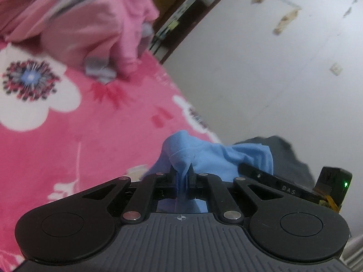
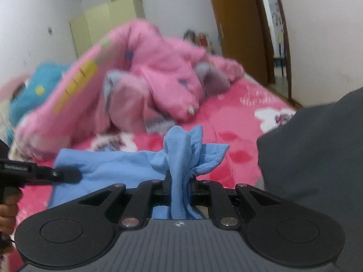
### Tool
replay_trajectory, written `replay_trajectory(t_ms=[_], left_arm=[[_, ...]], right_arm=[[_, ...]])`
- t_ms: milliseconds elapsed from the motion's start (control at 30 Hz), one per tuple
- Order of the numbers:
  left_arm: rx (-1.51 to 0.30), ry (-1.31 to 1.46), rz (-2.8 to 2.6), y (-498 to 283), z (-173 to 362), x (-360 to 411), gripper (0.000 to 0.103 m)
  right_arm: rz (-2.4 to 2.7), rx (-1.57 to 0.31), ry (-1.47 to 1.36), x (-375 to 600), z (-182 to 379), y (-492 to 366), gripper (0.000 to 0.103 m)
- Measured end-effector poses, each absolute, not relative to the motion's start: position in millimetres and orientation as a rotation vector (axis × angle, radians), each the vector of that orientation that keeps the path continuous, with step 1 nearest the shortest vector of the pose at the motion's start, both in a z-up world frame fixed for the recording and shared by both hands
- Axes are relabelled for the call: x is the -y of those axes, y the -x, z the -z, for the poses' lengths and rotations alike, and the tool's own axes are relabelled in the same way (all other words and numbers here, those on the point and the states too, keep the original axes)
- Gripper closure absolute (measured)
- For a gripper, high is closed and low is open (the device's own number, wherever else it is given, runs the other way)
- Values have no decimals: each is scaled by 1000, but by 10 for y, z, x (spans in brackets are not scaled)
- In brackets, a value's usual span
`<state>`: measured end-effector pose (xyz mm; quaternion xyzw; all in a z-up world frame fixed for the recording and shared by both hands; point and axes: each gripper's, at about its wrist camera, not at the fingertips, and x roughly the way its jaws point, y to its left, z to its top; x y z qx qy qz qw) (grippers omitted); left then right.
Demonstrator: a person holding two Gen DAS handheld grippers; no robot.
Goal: Fold clothes
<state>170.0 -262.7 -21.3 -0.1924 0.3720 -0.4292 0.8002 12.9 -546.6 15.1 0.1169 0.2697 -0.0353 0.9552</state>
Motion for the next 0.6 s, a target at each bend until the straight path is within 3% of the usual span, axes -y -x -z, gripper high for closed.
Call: replay_trajectory(t_ms=[500,600], left_arm=[[-849,406,902,-2006,452,2714,100],[-907,480,894,-2107,611,2646,89]], right_arm=[[57,-634,-333,5685,88,-486,90],[86,-666,-384,5791,176,-555,82]])
